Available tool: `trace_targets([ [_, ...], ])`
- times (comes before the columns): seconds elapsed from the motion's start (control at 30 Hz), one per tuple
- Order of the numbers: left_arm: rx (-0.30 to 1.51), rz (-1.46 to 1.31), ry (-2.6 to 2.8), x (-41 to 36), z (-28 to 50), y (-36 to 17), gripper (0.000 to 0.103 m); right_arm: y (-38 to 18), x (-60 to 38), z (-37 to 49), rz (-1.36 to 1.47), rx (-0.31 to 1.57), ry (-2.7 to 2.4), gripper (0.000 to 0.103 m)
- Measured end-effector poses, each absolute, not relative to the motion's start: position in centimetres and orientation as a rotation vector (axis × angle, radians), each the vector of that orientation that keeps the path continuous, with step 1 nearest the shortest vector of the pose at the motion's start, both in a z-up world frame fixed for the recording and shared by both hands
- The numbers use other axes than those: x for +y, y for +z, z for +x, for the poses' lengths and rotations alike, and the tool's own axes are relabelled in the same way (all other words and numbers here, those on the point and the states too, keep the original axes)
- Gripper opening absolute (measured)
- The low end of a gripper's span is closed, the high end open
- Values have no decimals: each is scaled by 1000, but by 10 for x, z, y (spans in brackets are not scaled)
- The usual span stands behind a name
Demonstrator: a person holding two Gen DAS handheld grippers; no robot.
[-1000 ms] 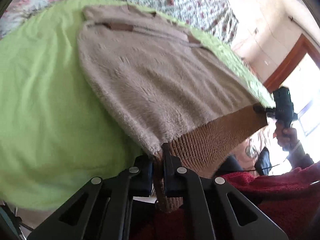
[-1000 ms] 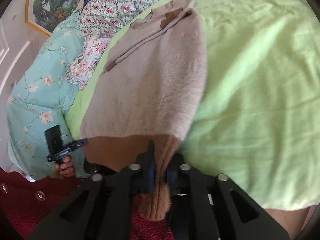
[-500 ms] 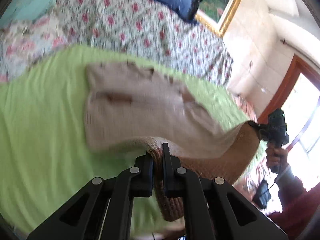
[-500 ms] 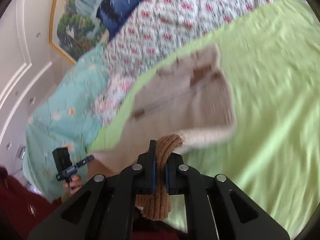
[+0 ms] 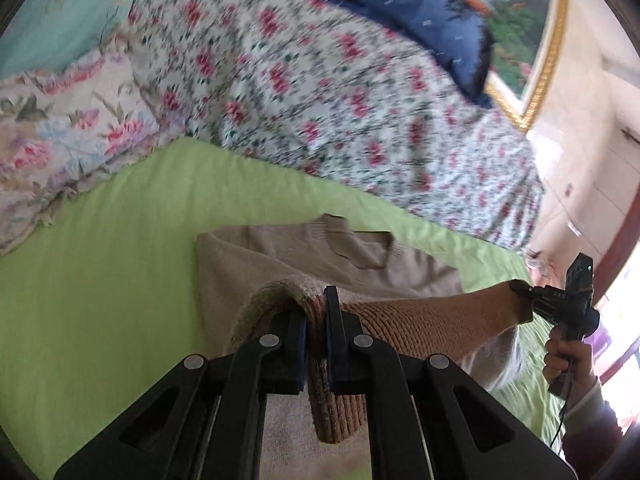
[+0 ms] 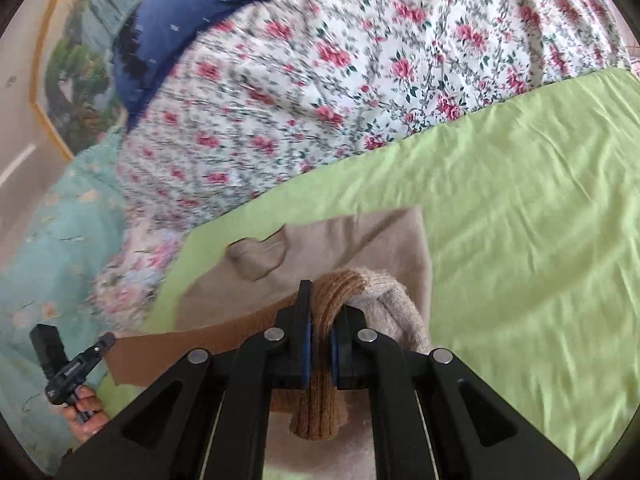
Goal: Fold small clothes
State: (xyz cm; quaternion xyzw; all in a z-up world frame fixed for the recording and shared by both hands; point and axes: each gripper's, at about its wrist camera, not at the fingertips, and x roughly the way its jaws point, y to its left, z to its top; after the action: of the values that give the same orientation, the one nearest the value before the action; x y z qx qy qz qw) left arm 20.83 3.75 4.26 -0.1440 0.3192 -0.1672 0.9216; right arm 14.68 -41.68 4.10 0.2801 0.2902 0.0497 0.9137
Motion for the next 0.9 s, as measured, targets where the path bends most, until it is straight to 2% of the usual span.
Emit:
trace_targets([
  [0.23,779,-296,-257,48,283,-16,7,-10,-428,233,644,708,85,10],
  [0.33,860,-296,-239,47,296,-42,10,-30,-428,248,651,775,63,11],
  [0.4,856,-303,-255,46,287,-43,10,-33,-429,244,656,790,59,16],
  [0.53,832,-253,-330,28,250,-34,18,-3,-425,202,573,684,6,43],
  [0.57,824,-246,-370,17,237,-32,21,4,-422,193,546,663,9,46],
  [0.6,824,-239,-401,11,230,-31,27,9,-415,184,518,647,32,46],
  [0.67,846,-180,-466,-16,219,-36,28,13,-385,174,437,671,178,46],
  [0.83,929,-46,-478,-62,242,-54,27,-18,-312,197,214,913,419,46],
  [0.9,925,-51,-457,-57,262,-50,22,-25,-300,210,106,947,391,44],
])
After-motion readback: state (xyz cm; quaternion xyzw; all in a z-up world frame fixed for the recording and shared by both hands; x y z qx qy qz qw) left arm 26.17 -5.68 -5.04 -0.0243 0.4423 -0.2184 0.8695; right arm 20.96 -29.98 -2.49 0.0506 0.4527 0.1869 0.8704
